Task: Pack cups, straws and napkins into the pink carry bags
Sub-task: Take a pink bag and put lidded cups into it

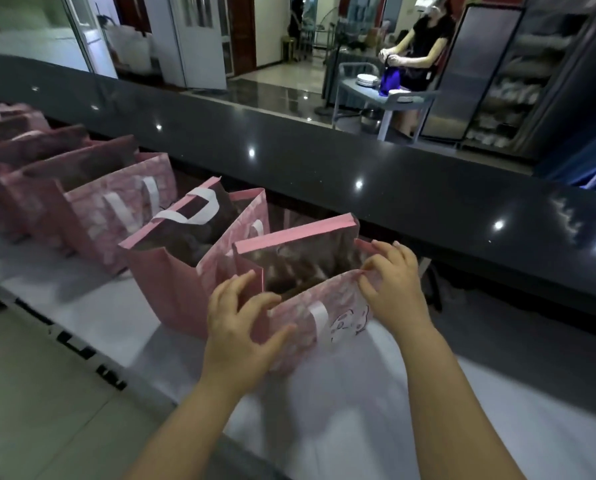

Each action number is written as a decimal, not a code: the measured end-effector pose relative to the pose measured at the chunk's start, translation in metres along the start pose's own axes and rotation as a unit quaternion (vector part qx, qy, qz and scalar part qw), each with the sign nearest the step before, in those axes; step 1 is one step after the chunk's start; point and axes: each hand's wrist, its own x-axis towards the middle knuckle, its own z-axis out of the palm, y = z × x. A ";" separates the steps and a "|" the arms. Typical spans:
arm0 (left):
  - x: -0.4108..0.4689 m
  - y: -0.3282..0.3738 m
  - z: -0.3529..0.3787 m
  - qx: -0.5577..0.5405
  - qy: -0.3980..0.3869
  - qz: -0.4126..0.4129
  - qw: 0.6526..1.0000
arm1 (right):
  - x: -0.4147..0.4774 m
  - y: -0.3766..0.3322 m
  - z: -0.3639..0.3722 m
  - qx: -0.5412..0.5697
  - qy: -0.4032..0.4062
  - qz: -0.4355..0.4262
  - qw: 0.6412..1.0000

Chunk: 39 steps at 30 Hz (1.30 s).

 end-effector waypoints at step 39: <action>-0.118 0.192 0.143 -0.440 -0.335 -0.242 0.797 | -0.350 0.094 -0.161 0.387 0.527 0.452 0.607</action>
